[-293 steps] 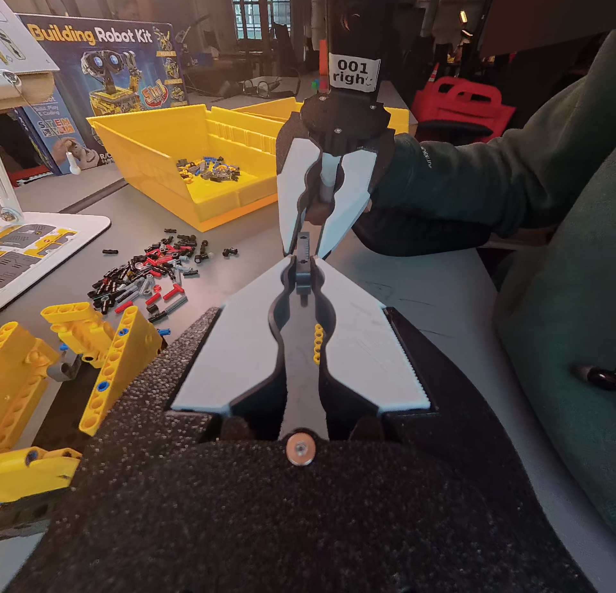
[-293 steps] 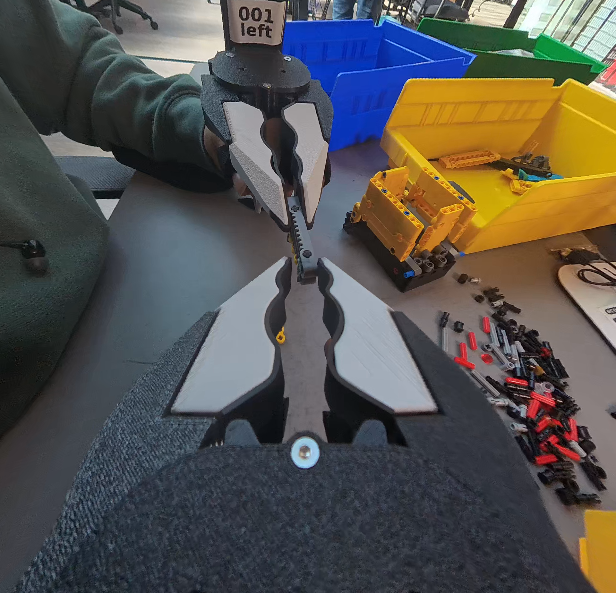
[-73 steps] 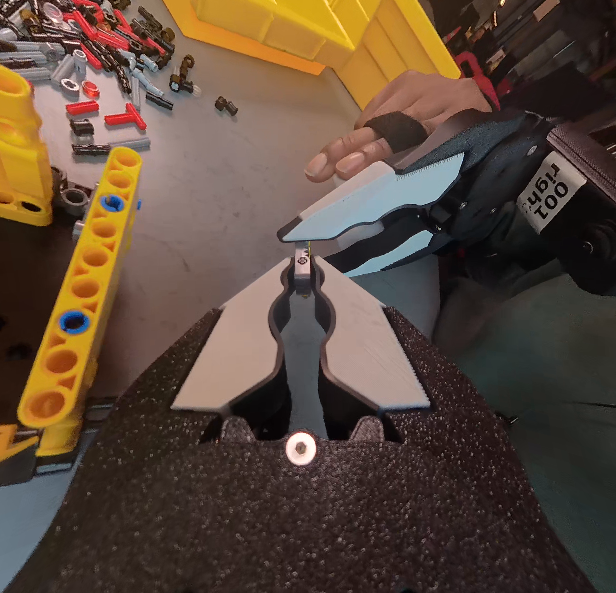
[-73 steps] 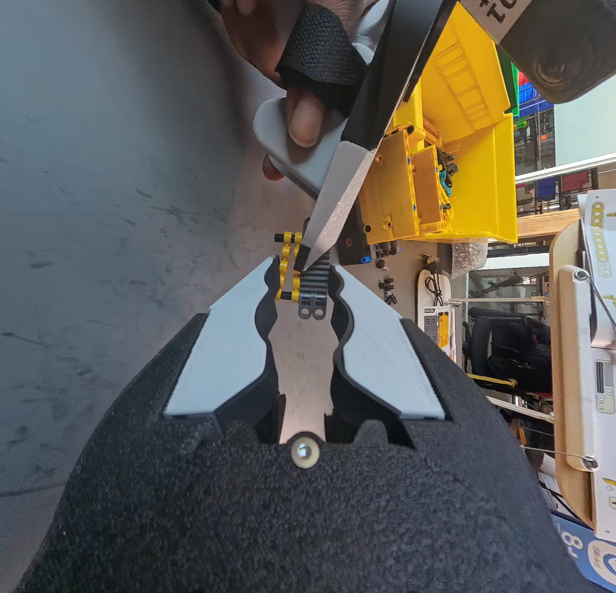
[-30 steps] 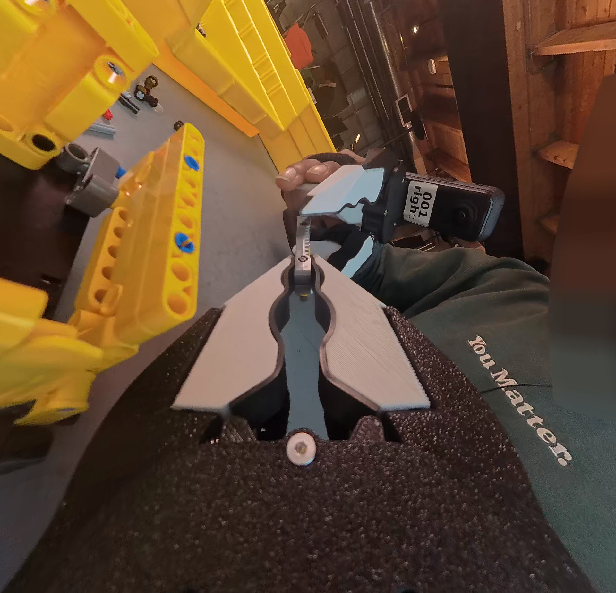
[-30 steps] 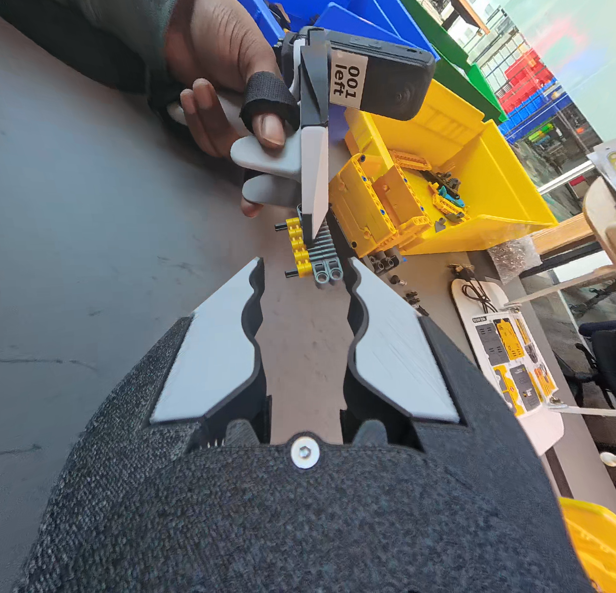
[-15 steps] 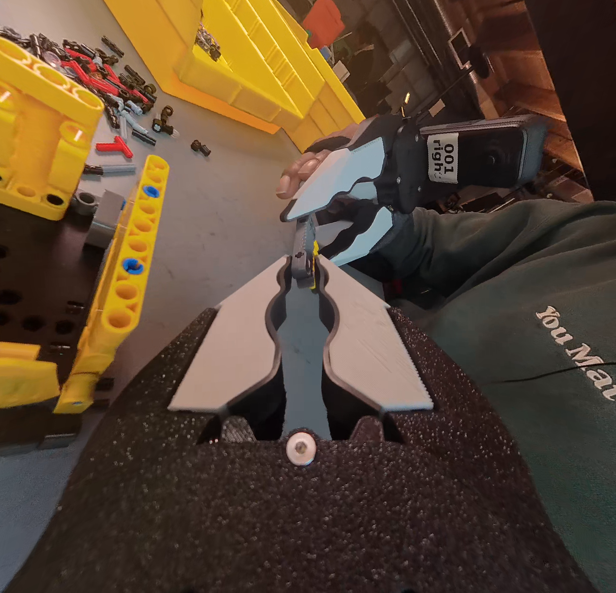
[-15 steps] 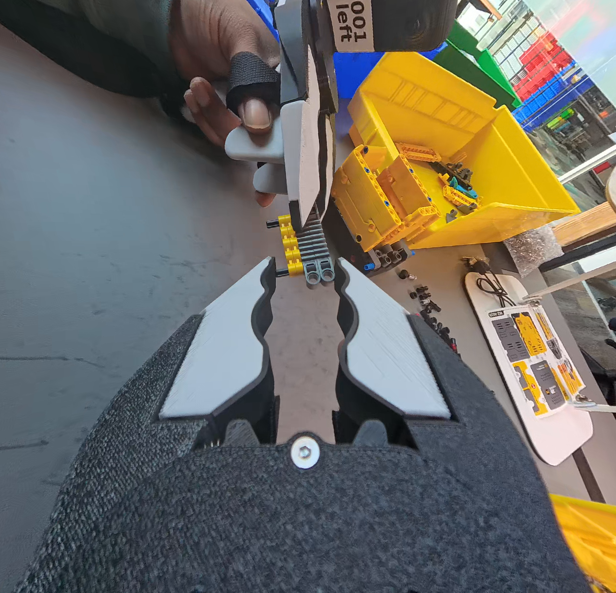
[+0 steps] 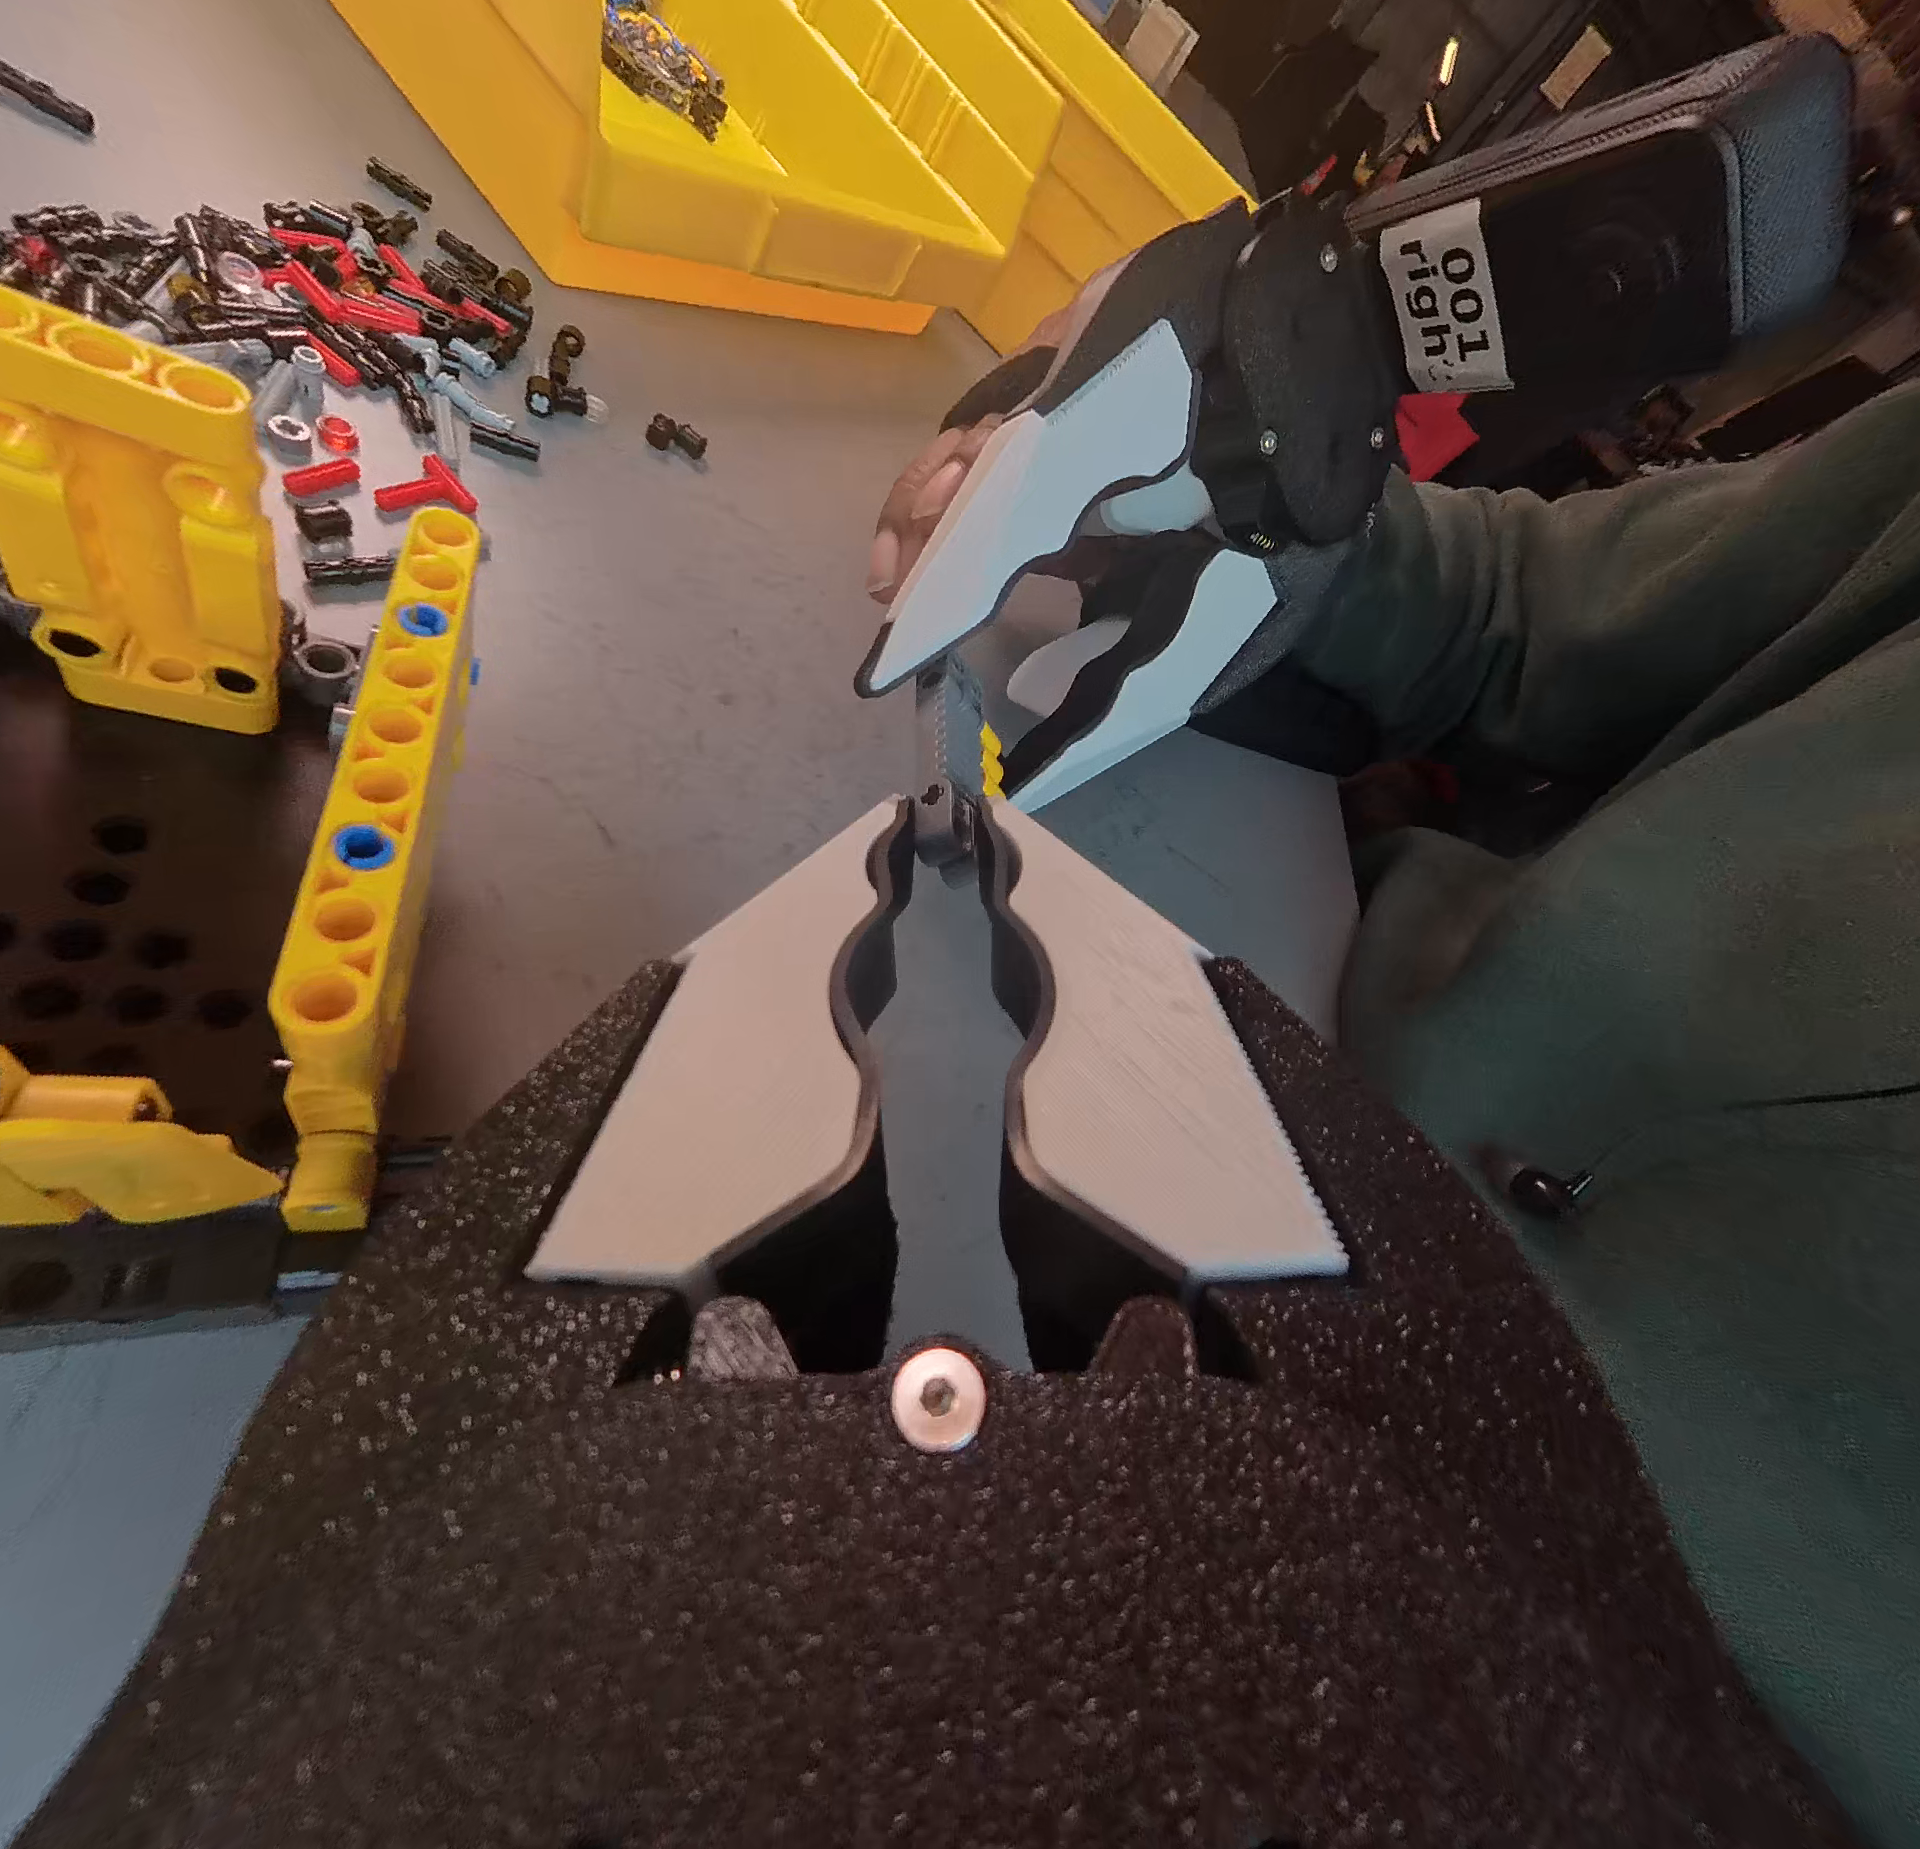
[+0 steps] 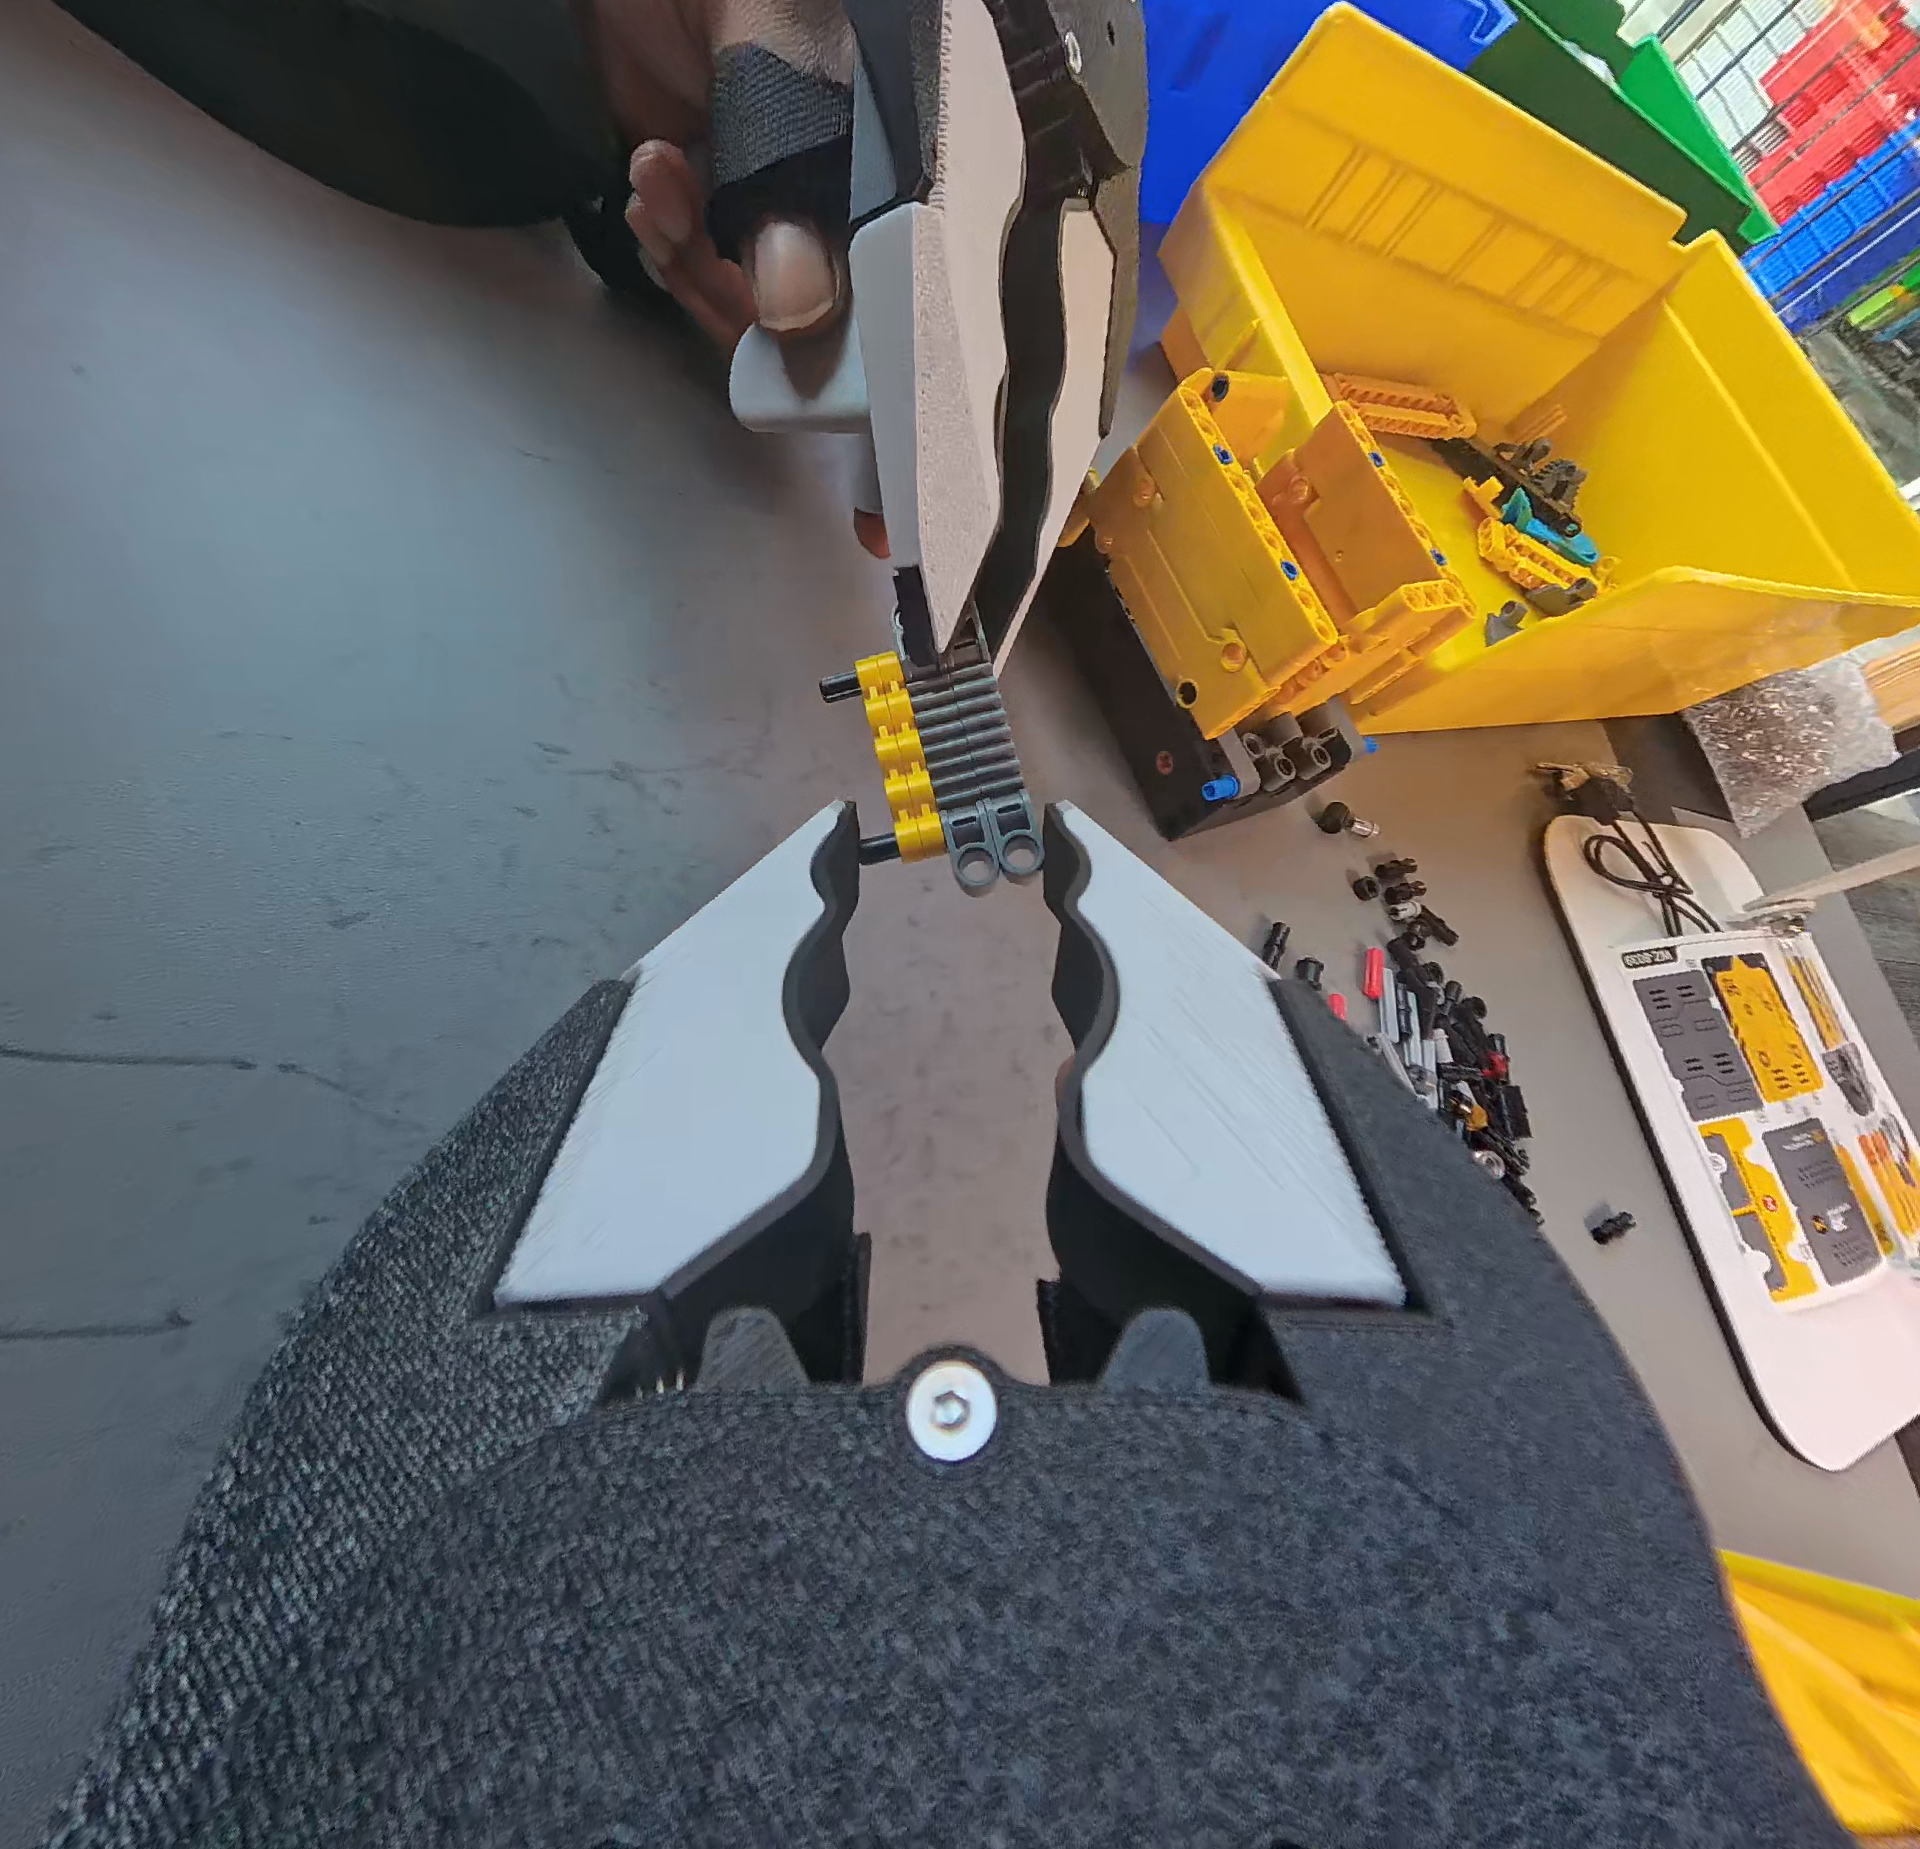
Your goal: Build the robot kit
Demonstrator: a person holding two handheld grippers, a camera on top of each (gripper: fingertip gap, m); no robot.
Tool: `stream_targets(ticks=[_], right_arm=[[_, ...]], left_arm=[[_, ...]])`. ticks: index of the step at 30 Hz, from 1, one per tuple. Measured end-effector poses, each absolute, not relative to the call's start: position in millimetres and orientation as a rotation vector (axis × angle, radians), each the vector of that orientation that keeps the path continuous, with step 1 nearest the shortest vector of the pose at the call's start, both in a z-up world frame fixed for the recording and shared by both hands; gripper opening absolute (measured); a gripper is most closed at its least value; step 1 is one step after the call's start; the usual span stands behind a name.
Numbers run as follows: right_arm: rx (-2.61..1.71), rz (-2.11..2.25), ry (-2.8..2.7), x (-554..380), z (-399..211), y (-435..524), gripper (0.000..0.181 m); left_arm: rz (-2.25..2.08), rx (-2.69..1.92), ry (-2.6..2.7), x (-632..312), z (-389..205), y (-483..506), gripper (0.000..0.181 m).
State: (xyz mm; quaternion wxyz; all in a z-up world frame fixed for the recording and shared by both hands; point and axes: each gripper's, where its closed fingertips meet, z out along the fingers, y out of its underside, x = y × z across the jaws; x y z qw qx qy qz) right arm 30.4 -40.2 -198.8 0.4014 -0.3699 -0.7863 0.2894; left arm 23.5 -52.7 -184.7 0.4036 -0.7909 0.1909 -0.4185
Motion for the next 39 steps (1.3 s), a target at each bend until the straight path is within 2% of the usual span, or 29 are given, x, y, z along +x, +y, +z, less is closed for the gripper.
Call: stream_targets(ticks=[9, 13, 17, 24, 39], right_arm=[[-0.982, 0.723, -2.031, 35, -209, -33, 0.033], [-1.002, 0.71, -2.075, 39, -218, -34, 0.021], [-1.042, 0.733, -2.122, 43, -225, -37, 0.021], [-1.115, 0.751, -2.163, 46, -233, -38, 0.021], [-1.162, 0.785, -2.124, 47, -227, -28, 0.033]], left_arm=[[-0.638, -1.998, 0.782, 27, -201, -55, 0.008], [-0.685, -2.064, 0.766, 30, -210, -56, 0.007], [-0.747, -2.149, 0.761, 33, -222, -62, 0.007], [-0.753, -2.206, 0.723, 31, -228, -62, 0.017], [-0.685, -2.172, 0.743, 23, -225, -59, 0.021]])
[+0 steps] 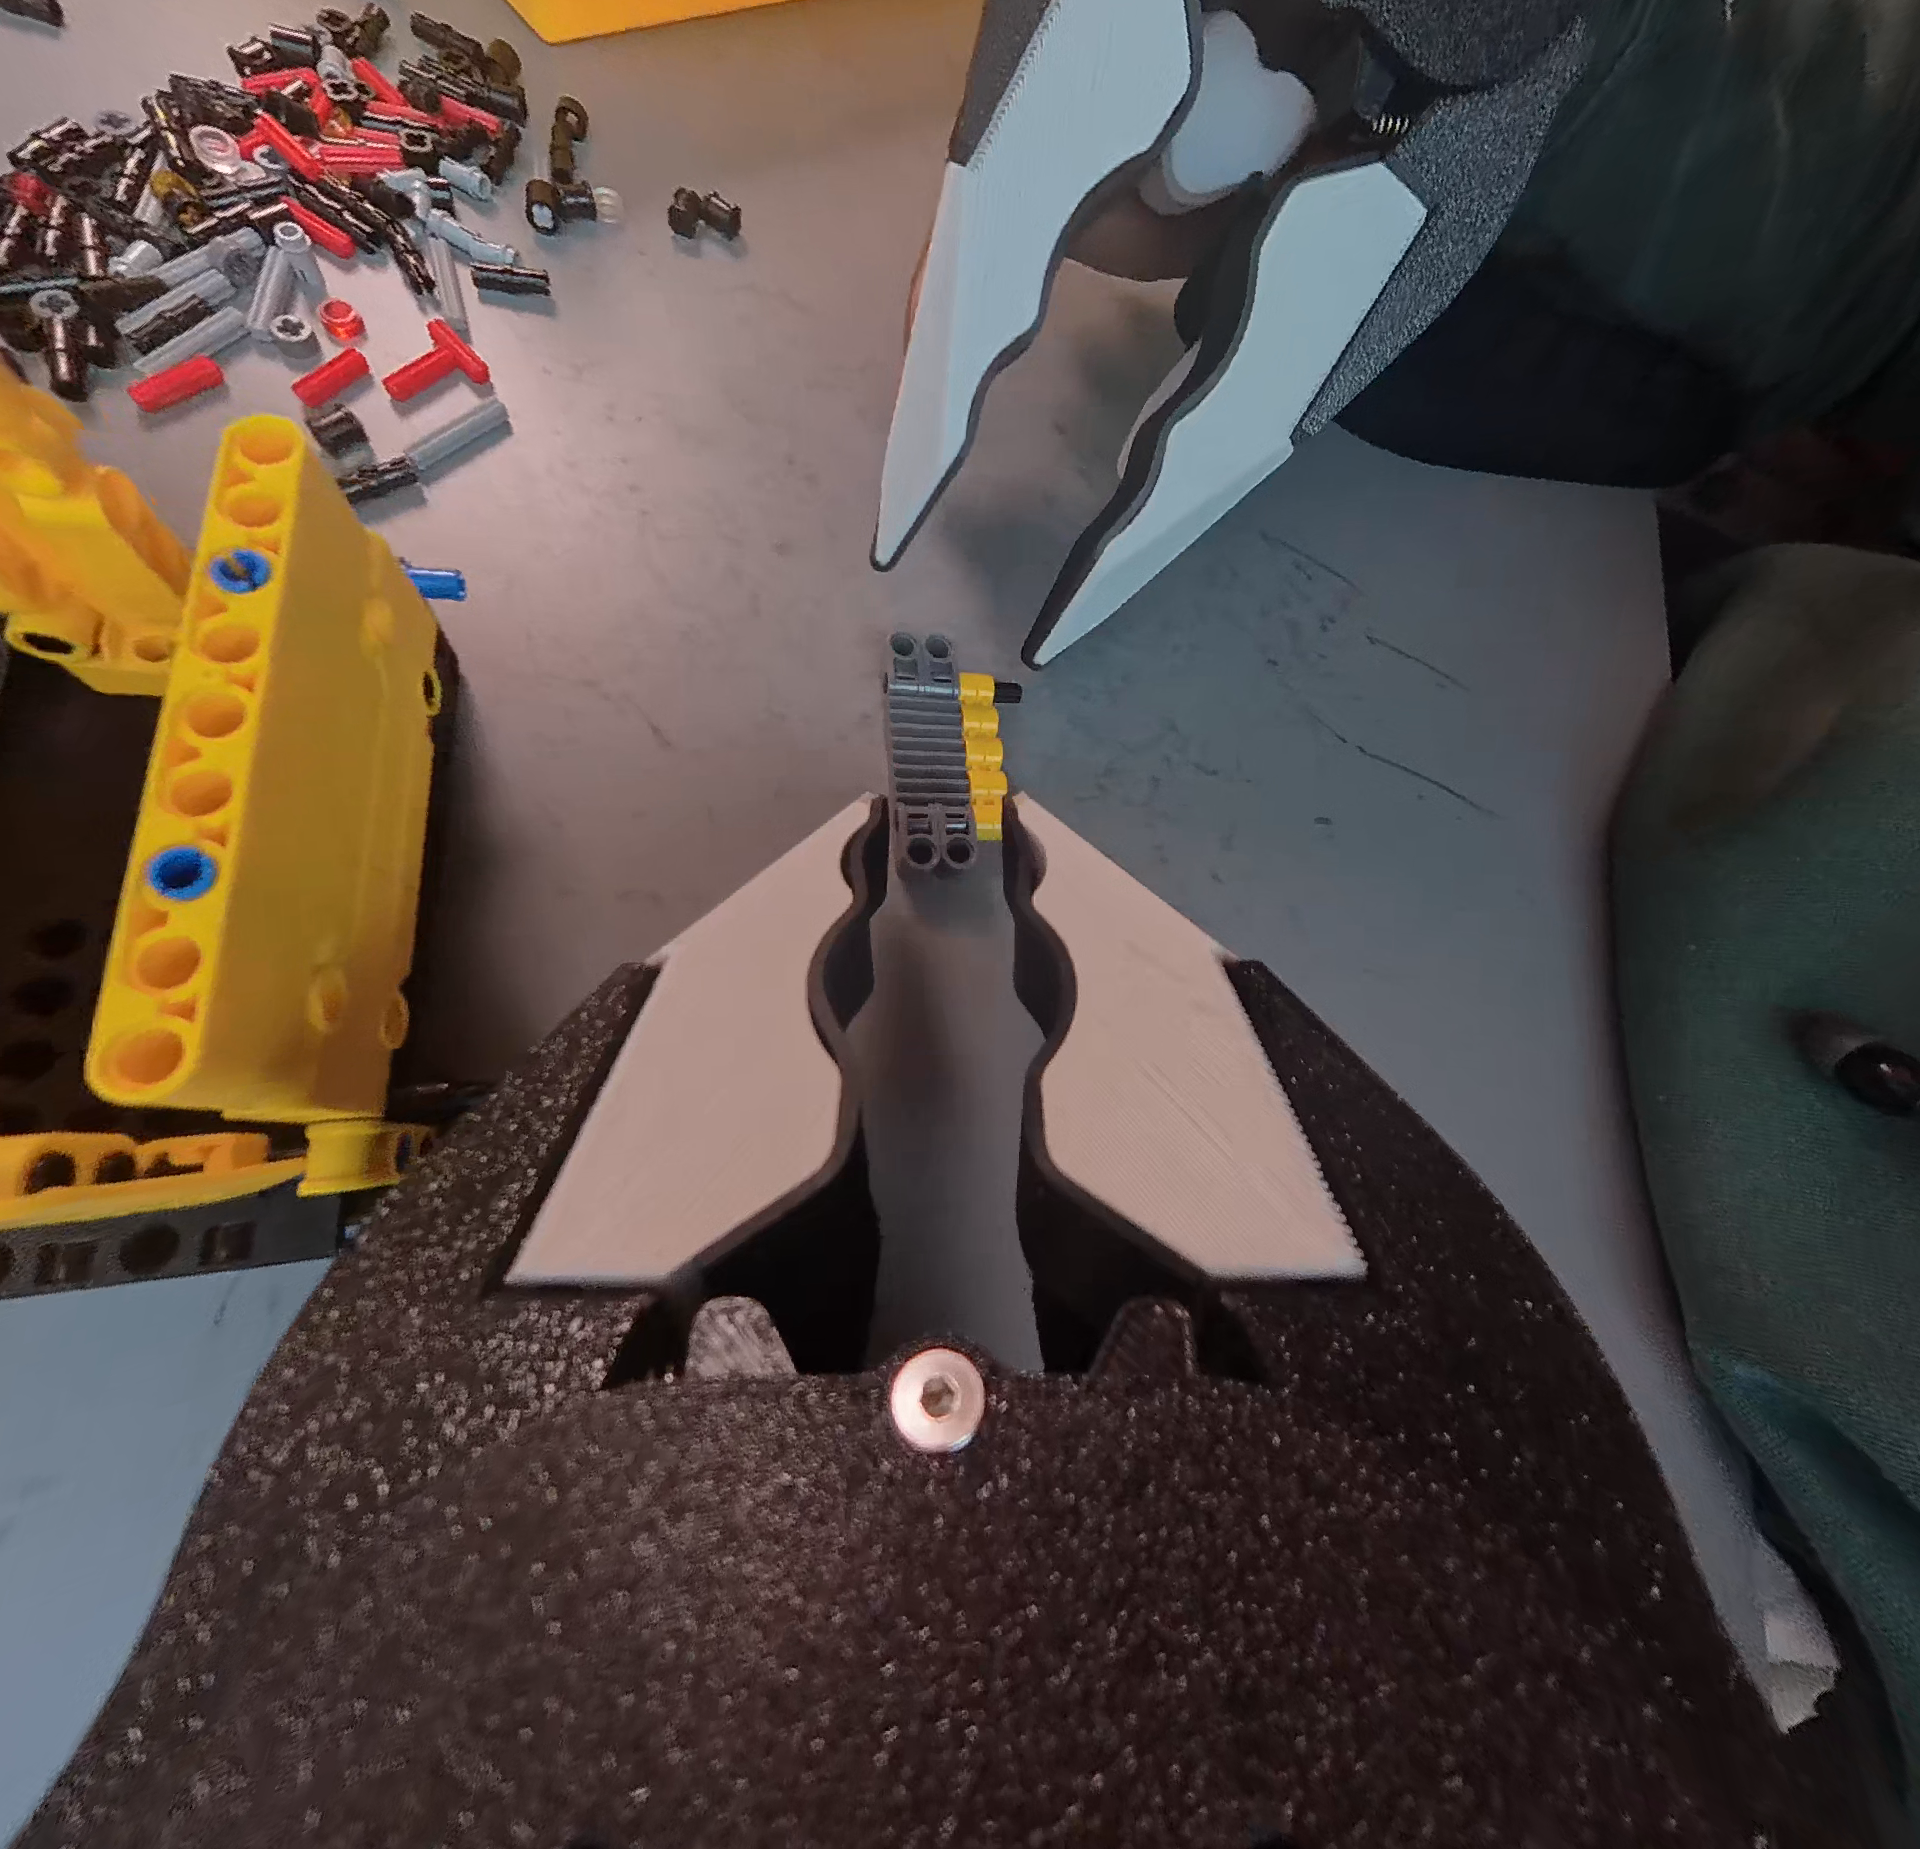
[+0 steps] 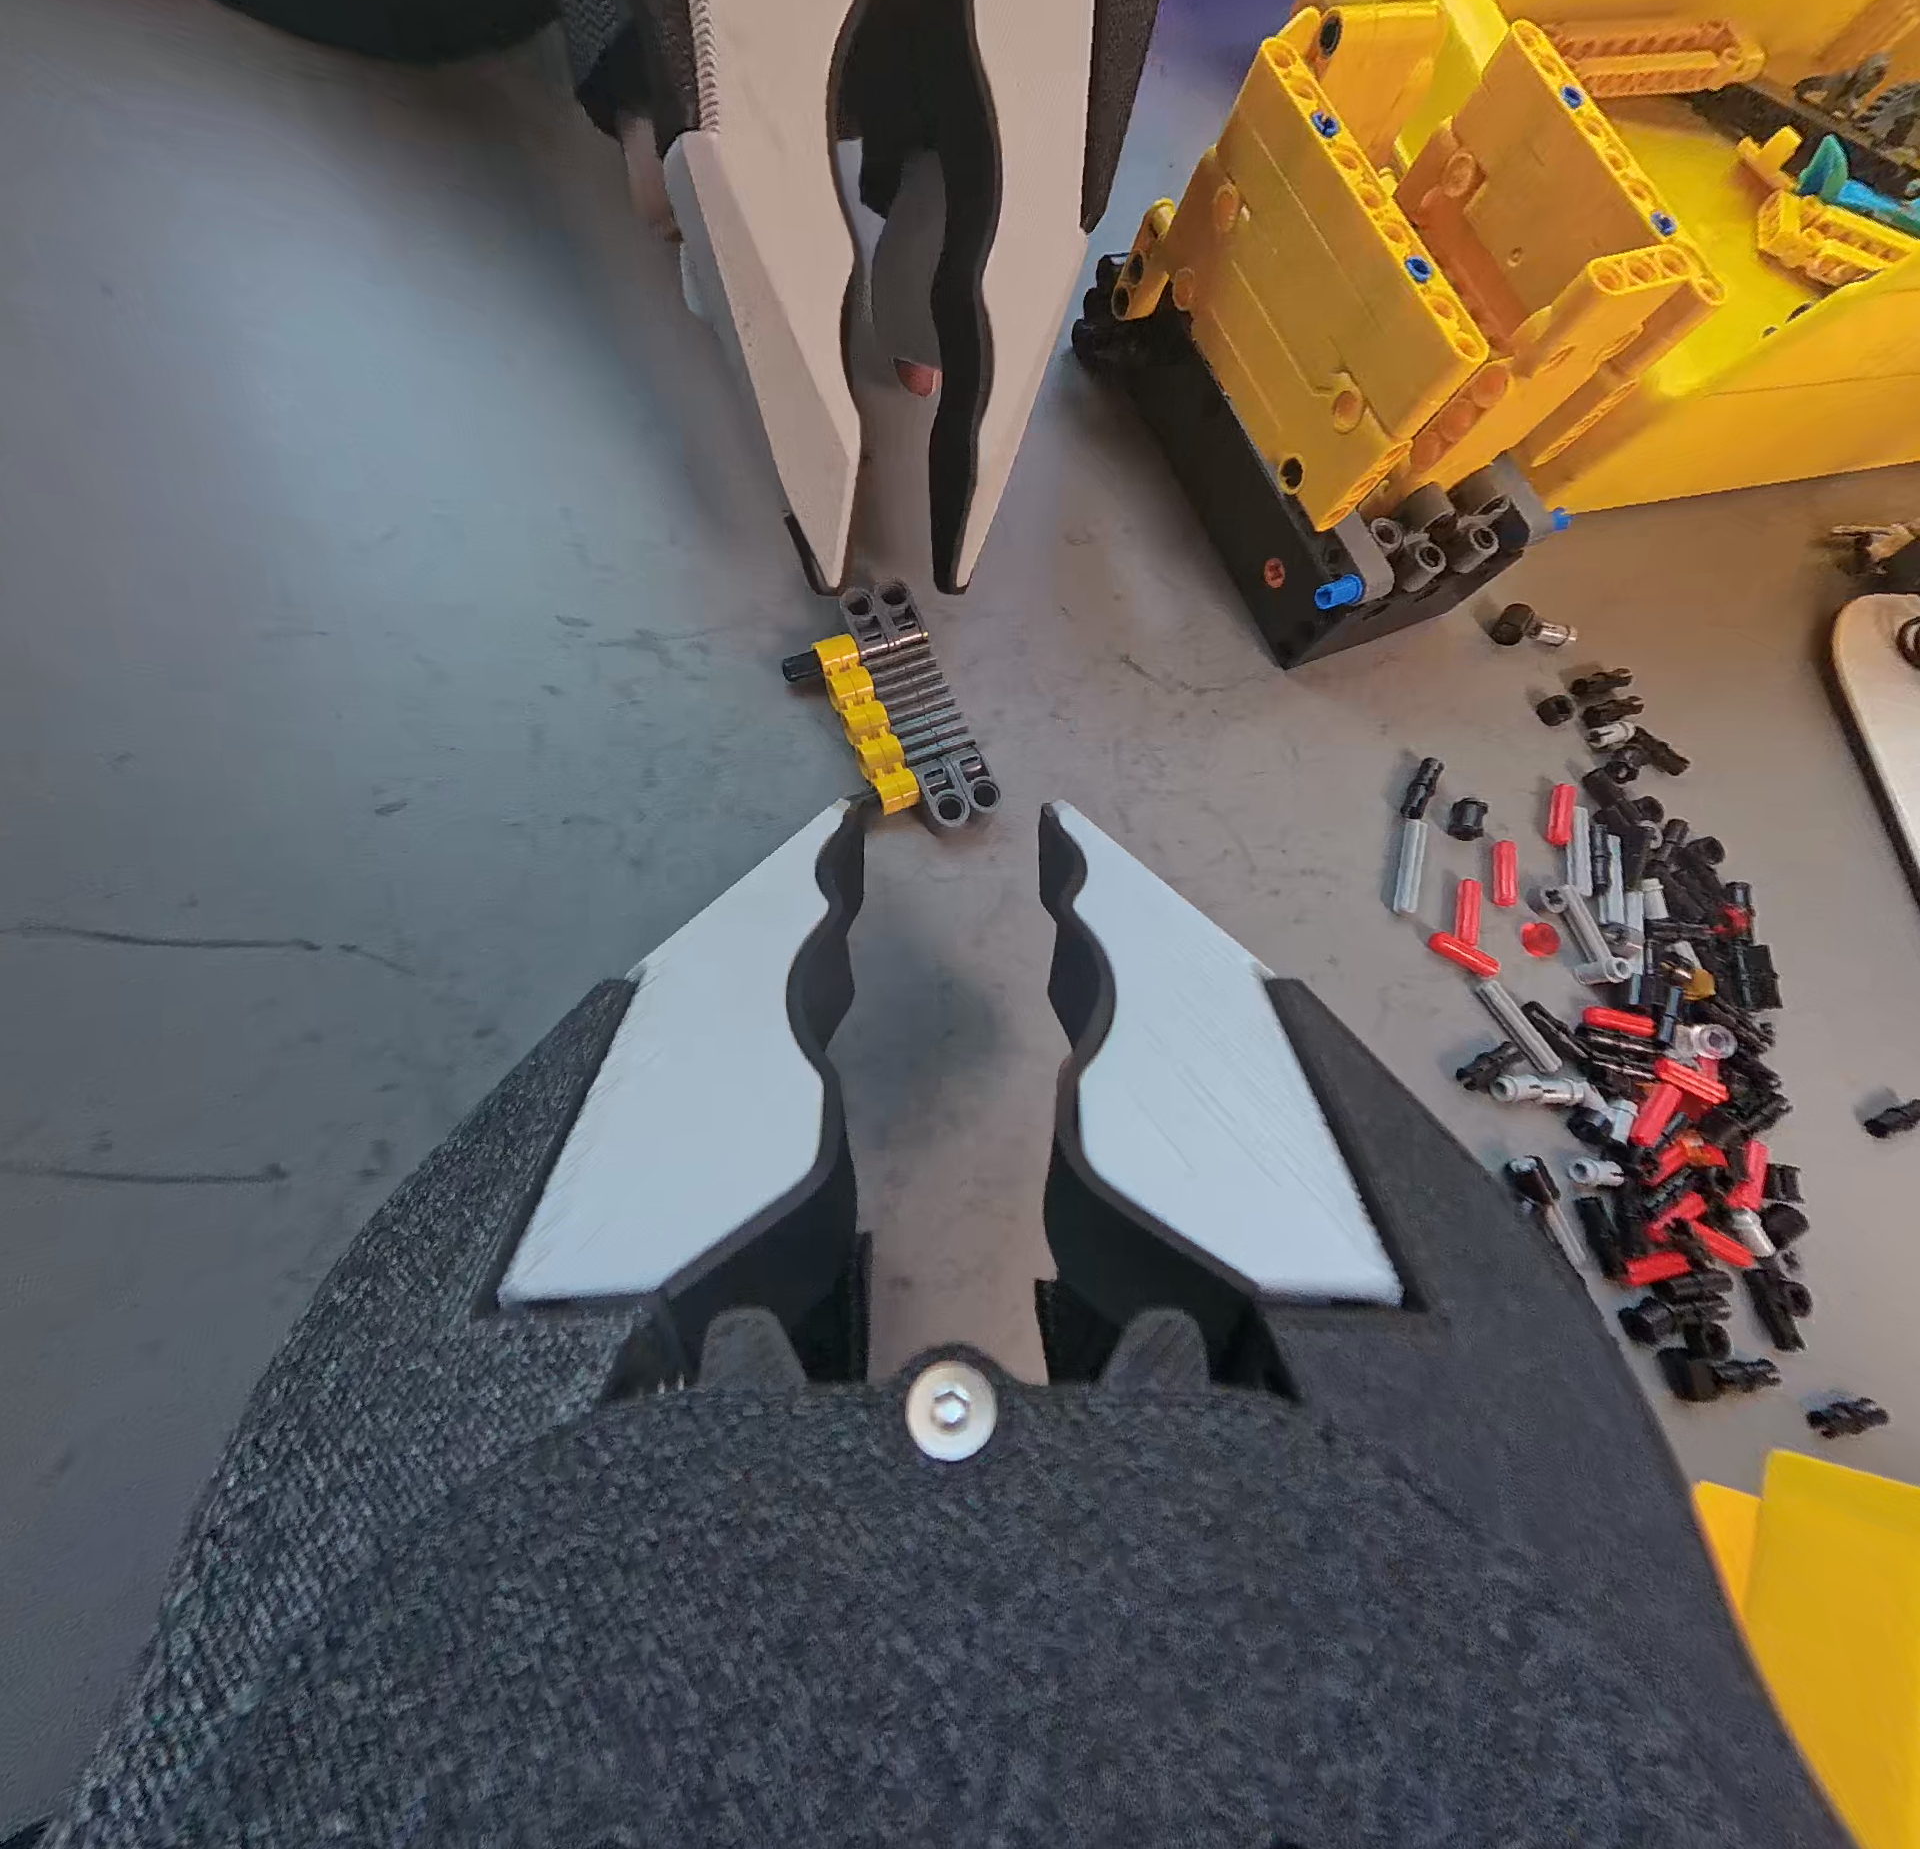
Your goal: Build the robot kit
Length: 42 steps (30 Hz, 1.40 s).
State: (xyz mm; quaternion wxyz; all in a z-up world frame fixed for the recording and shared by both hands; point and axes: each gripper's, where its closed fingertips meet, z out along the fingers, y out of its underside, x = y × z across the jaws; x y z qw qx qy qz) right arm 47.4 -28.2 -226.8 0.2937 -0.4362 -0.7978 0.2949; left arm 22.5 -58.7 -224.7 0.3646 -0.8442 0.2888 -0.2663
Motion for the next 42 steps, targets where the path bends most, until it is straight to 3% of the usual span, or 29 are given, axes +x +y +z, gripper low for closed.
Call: stream_targets(ticks=[4, 13, 19, 23, 26, 29, 32, 36, 38, 42], right_arm=[[-1.186, 0.777, -2.134, 53, -224, -23, 0.033], [-1.304, 0.829, -1.712, 54, -176, 43, 0.032], [-1.242, 0.863, -1.629, 49, -159, 39, 0.032], [-1.213, 0.919, -1.524, 46, -144, 43, 0.053], [-1.225, 0.956, -1.451, 46, -136, 50, 0.062], [-1.221, 1.006, -1.405, 48, -128, 52, 0.054], [-1.199, 1.006, -1.396, 50, -124, 50, 0.042], [-1.119, 0.925, -1.388, 51, -118, 50, 0.014], [-1.112, 0.901, -1.359, 52, -115, 54, 0.014], [-1.149, 0.893, -1.243, 58, -104, 72, 0.014]], left_arm=[[-0.586, -2.193, 0.852, 30, -235, -61, 0.025], [-0.483, -2.123, 1.087, 34, -241, -71, 0.016], [-0.481, -1.956, 0.96, 24, -210, -58, 0.021], [-0.466, -1.715, 0.781, 14, -161, -45, 0.027], [-0.415, -1.571, 0.648, 1, -131, -39, 0.04], [-0.309, -1.486, 0.528, -19, -111, -35, 0.066], [-0.267, -1.438, 0.449, -32, -98, -35, 0.075], [-0.318, -1.43, 0.356, -44, -90, -40, 0.047], [-0.341, -1.428, 0.318, -49, -88, -41, 0.032], [-0.348, -1.454, 0.268, -60, -90, -40, 0.028]])
